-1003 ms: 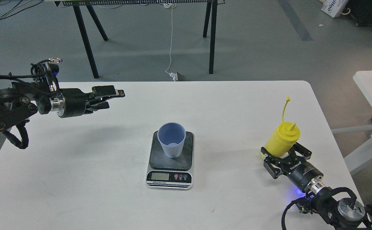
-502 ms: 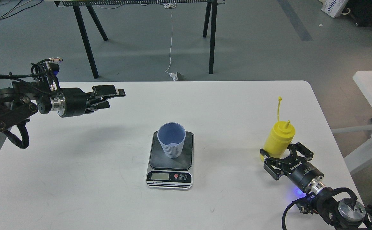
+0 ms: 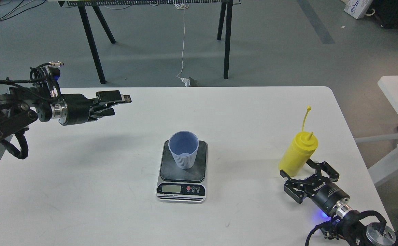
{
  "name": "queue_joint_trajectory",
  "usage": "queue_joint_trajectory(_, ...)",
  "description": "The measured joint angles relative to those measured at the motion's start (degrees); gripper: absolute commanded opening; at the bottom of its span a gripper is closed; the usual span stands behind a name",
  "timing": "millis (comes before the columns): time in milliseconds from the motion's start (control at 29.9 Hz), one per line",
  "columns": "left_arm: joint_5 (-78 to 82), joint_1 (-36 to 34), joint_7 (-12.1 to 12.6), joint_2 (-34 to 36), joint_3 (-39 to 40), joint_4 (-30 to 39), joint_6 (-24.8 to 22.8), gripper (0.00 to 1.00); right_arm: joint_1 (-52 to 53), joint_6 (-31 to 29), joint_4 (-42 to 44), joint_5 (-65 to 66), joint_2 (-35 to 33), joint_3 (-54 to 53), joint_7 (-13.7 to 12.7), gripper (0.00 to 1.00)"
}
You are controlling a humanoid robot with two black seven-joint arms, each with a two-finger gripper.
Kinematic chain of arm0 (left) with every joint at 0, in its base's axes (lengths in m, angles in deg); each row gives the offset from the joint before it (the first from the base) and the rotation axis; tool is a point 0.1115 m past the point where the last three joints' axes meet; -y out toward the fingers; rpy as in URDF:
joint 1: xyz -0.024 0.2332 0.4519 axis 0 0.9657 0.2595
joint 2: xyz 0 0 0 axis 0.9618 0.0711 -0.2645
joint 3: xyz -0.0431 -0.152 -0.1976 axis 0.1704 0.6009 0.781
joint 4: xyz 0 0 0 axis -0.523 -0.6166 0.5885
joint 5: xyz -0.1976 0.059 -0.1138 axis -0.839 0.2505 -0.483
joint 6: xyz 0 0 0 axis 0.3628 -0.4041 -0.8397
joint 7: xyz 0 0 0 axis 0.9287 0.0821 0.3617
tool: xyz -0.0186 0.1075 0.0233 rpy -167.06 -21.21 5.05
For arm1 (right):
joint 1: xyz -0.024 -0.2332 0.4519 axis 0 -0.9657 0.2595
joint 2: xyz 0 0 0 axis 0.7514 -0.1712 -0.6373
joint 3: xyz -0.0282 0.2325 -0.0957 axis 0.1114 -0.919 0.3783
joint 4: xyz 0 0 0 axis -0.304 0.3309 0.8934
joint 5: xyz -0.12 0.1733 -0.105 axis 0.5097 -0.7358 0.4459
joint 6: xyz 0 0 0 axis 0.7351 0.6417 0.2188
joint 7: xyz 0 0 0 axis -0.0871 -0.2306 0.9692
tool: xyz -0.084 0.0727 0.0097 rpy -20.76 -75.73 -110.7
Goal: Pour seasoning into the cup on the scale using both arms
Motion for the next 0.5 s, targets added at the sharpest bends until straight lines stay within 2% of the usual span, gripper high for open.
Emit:
queue_joint_trajectory(234, 0.0, 0.0, 0.0, -0.3, 0.0, 0.0, 0.0, 1.00, -5.8, 0.0, -8.1, 0.0, -3.6, -0.2, 0.0, 0.99)
queue_joint_trajectory(502, 0.0, 0.2, 0.0, -0.4, -0.1, -0.1, 0.0, 1.00, -13.9, 0.0, -23.1, -0.1, -13.6, -1.7, 0.0, 0.99)
